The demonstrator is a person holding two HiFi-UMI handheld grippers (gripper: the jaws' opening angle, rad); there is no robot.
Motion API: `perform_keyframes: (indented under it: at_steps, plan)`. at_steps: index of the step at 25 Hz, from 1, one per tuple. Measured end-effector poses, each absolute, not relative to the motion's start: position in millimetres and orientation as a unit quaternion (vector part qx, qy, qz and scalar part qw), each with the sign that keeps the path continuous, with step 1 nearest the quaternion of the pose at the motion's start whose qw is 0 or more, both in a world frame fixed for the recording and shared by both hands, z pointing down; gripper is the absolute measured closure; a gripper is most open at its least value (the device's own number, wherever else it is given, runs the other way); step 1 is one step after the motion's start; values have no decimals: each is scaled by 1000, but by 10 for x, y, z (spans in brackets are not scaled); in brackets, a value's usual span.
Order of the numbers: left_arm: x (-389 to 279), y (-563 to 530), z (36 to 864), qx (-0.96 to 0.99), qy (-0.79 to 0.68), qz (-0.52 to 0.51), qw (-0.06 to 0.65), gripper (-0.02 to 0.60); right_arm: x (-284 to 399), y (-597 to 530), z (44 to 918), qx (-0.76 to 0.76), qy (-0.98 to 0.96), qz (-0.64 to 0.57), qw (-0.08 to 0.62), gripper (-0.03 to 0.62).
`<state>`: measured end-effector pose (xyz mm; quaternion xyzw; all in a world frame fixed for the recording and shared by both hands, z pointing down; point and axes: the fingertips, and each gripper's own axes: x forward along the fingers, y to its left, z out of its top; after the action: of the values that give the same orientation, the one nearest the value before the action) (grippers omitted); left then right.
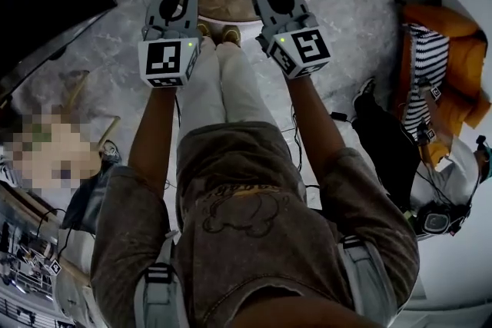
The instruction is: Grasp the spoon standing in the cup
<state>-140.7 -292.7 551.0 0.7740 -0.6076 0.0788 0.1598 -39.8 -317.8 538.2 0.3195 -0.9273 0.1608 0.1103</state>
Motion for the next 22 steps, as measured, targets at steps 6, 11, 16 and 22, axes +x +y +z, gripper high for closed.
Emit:
perform_keyframes:
  at_steps: [6,11,16,22]
  plan:
    - [-1473,-2952,5810,767,-615,81,164,565,-485,-3210,5644,312,-930,162,112,575]
    - [-1476,-2913,5931,767,-614,81,167,565,-563,-3180,5781,300,-932,170,111,574]
    - [-1491,-2915,6033,766,-614,84,171,565,-601,-3200,5841,296,-934,171,108,559]
    - [-1493,-2923,6101,769,-610,87,172,564,-648,-3182,5963,297,-929,190,110,357]
